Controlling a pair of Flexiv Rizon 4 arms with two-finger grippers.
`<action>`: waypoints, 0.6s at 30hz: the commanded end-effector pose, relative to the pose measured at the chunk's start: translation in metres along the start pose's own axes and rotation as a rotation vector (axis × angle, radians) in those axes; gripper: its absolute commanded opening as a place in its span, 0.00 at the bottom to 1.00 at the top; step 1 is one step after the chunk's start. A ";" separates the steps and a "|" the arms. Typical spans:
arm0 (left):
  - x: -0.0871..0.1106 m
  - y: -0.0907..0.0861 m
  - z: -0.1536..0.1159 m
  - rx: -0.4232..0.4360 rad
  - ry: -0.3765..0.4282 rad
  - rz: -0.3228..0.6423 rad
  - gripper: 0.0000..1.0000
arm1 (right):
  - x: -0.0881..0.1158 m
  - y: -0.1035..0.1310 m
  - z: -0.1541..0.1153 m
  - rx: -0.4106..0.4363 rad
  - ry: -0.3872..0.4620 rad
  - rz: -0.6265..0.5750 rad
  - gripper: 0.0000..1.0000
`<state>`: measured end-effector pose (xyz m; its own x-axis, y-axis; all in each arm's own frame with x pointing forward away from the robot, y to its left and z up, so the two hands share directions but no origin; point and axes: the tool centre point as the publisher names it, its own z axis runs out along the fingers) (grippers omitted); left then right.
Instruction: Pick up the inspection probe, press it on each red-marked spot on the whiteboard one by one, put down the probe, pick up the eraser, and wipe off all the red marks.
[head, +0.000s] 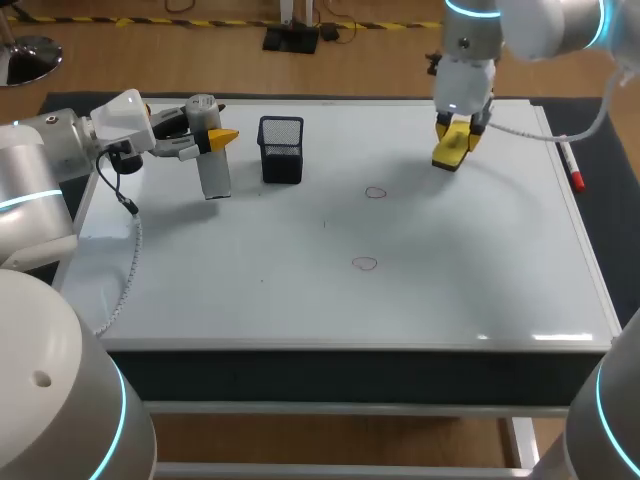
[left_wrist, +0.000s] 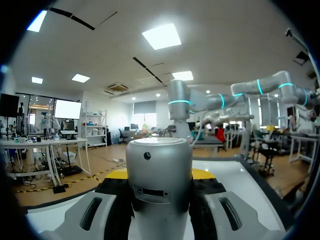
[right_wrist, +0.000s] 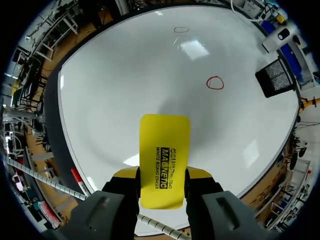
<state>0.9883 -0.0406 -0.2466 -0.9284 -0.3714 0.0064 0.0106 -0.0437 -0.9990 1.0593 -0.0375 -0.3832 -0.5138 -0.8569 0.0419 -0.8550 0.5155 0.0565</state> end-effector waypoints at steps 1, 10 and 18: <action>-0.001 0.000 0.000 0.003 0.001 0.001 0.00 | 0.003 -0.005 0.001 -0.008 -0.002 0.011 0.00; -0.001 0.000 0.000 0.003 0.001 0.001 0.00 | 0.006 -0.007 -0.002 -0.006 -0.007 0.019 0.00; -0.001 0.000 0.000 0.003 0.001 0.001 0.00 | 0.006 -0.007 -0.002 -0.006 -0.007 0.019 0.00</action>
<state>0.9883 -0.0406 -0.2466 -0.9284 -0.3714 0.0064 0.0106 -0.0437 -0.9990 1.0630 -0.0447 -0.3829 -0.5322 -0.8459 0.0355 -0.8435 0.5334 0.0638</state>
